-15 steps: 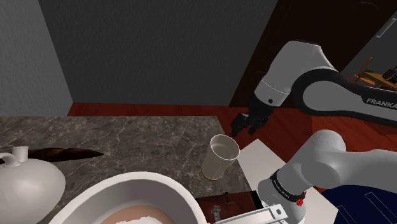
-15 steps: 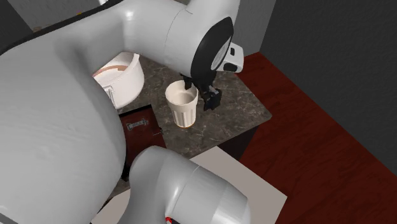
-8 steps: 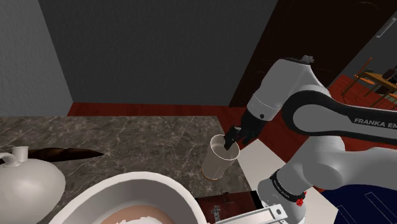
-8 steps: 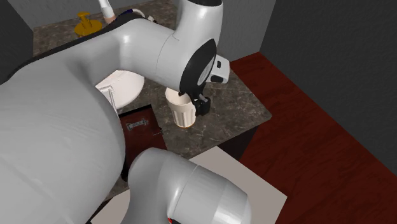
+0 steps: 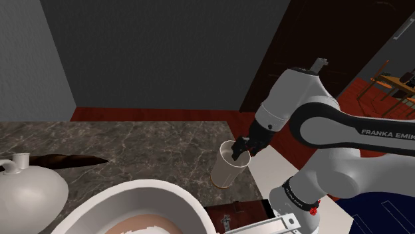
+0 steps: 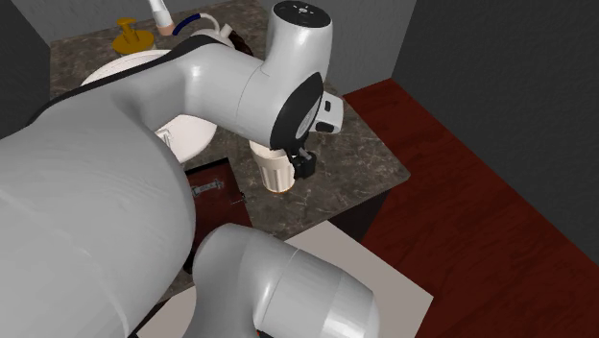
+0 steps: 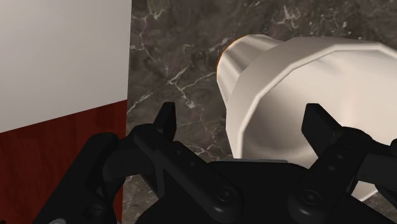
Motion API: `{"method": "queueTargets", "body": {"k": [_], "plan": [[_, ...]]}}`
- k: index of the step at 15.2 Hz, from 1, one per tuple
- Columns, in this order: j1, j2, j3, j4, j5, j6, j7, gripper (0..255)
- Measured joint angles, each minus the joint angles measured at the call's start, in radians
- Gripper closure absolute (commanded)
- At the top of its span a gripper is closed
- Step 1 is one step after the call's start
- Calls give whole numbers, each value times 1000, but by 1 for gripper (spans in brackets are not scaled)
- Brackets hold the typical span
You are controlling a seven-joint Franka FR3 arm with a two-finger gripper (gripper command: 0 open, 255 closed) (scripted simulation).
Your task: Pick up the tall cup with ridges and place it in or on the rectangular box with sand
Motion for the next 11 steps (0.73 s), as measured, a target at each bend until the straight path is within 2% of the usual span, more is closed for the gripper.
{"method": "queueTargets", "body": {"k": [1, 2, 11], "plan": [[0, 0, 0, 0, 0, 0, 0, 0], [0, 0, 0, 0, 0, 0, 0, 255], [0, -1, 0, 1, 0, 1, 0, 255]]}}
